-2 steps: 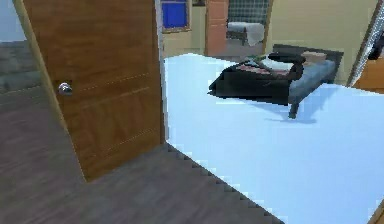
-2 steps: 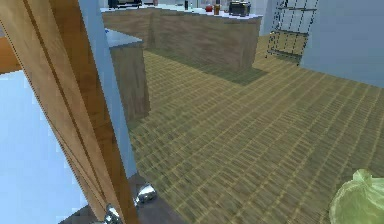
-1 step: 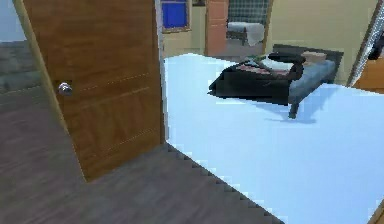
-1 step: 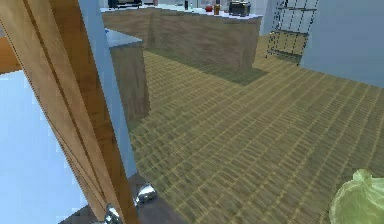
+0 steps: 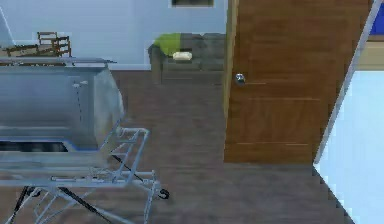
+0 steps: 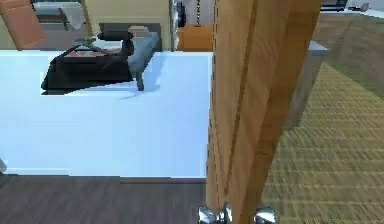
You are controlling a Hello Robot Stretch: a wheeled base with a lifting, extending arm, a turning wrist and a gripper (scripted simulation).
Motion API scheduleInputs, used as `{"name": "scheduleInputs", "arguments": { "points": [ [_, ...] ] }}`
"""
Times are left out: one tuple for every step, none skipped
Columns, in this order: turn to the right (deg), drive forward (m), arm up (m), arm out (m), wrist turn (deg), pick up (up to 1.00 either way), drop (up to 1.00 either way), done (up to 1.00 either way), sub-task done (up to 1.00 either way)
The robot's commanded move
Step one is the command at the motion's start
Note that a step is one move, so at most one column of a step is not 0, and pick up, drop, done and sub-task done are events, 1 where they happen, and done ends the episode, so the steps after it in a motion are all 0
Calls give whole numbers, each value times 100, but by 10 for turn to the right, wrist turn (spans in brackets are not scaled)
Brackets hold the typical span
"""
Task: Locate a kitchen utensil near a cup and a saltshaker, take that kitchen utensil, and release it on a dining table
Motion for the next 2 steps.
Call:
{"name": "scheduleInputs", "arguments": {
  "points": [
    [-450, 0, 0, 0, 0, 0, 0, 0, 0],
    [-420, 0, 0, 0, 0, 0, 0, 0, 0]
  ]
}}
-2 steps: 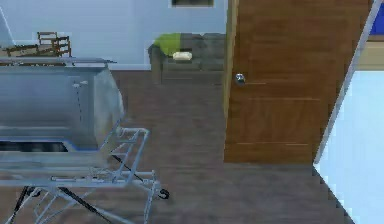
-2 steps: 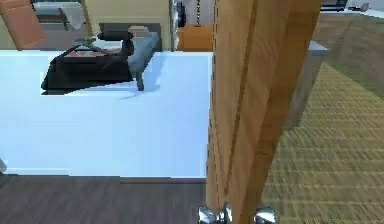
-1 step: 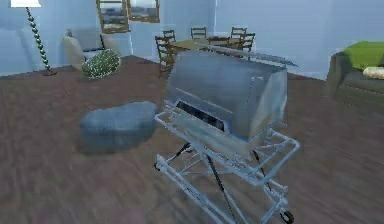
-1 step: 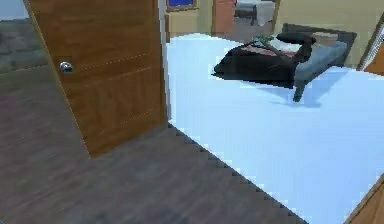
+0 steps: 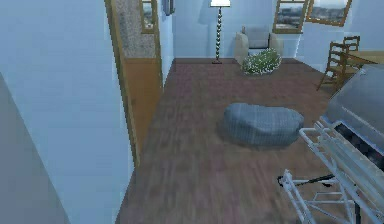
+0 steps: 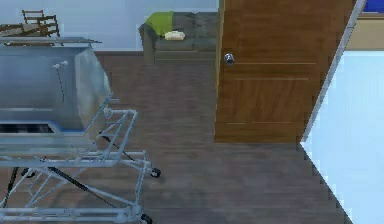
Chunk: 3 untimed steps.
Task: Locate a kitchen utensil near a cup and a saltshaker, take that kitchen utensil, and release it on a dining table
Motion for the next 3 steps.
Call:
{"name": "scheduleInputs", "arguments": {
  "points": [
    [0, 5, 0, 0, 0, 0, 0, 0, 0],
    [-450, 0, 0, 0, 0, 0, 0, 0, 0],
    [-90, 0, 0, 0, 0, 0, 0, 0, 0]
  ]
}}
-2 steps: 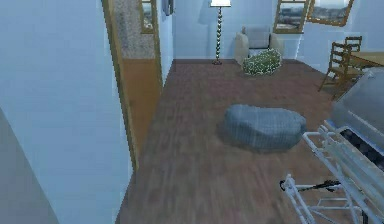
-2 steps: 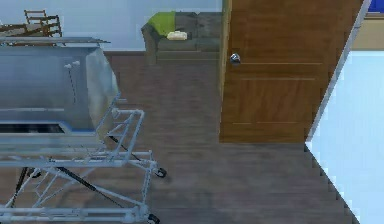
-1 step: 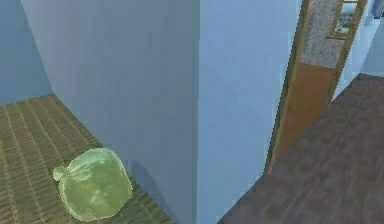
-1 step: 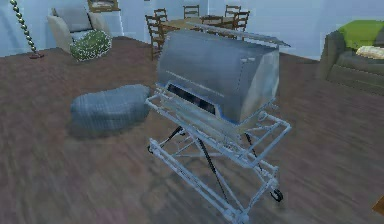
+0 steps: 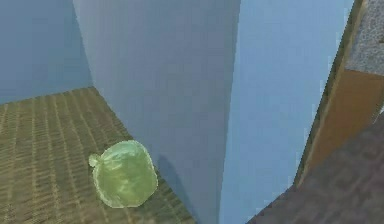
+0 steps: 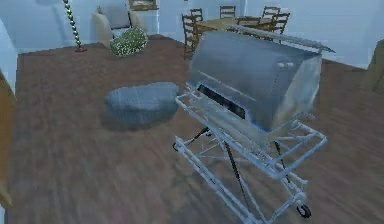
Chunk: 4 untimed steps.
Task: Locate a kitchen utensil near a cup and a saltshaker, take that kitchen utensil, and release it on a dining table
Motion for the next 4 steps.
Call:
{"name": "scheduleInputs", "arguments": {
  "points": [
    [0, 15, 0, 0, 0, 0, 0, 0, 0],
    [-450, 0, 0, 0, 0, 0, 0, 0, 0],
    [-300, 0, 0, 0, 0, 0, 0, 0, 0],
    [0, 40, 0, 0, 0, 0, 0, 0, 0]
  ]
}}
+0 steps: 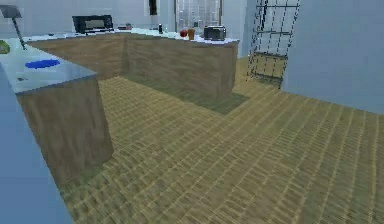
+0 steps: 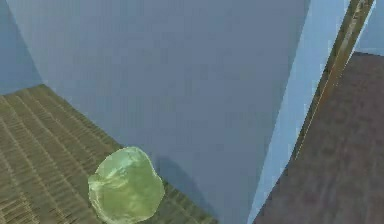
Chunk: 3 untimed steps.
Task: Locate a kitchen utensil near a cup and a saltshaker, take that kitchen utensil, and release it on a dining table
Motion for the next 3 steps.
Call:
{"name": "scheduleInputs", "arguments": {
  "points": [
    [0, 100, 0, 0, 0, 0, 0, 0, 0],
    [30, 0, 0, 0, 0, 0, 0, 0, 0],
    [0, 100, 0, 0, 0, 0, 0, 0, 0]
  ]
}}
